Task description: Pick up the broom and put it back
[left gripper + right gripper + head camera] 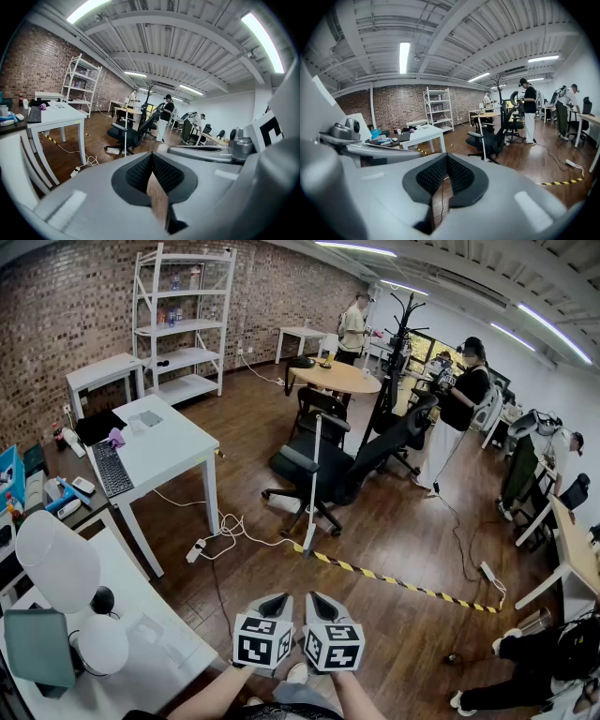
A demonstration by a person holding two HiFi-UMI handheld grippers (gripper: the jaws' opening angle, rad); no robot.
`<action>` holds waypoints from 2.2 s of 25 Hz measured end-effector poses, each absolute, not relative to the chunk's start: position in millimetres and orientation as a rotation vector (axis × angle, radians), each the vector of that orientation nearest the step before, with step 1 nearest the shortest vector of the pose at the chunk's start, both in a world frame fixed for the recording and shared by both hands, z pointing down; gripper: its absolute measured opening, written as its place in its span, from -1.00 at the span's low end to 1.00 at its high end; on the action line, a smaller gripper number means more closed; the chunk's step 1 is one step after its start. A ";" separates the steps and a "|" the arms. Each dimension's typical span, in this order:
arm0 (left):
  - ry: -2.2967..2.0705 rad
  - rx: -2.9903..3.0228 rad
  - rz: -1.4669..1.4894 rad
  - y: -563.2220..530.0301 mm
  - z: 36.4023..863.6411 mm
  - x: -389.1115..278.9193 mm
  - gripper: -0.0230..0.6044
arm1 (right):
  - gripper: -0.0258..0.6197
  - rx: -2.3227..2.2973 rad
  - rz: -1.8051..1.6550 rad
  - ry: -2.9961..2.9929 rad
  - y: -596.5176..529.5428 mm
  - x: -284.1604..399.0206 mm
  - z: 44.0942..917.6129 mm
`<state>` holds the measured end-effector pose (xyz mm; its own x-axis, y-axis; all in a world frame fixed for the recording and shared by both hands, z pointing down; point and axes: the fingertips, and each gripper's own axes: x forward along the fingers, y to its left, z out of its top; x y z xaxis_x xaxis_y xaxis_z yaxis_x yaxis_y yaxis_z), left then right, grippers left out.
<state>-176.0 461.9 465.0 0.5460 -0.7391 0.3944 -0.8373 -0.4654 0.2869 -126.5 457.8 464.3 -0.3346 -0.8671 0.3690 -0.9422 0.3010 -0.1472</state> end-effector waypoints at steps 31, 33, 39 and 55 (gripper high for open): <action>-1.463 2.286 0.438 183.8 471.0 -46.3 -0.87 | -0.92 1.550 0.575 -2.540 173.6 -1.7 462.6; -1.466 2.299 0.447 171.5 470.3 -33.7 -0.87 | -0.92 1.544 0.582 -2.551 162.9 10.0 462.3; -1.485 2.310 0.468 142.6 470.1 -12.7 -0.87 | -0.90 1.541 0.601 -2.559 135.2 39.2 468.7; -1.435 2.365 0.400 33.7 470.0 10.0 -0.87 | -0.88 1.577 0.530 -2.521 33.7 53.5 467.7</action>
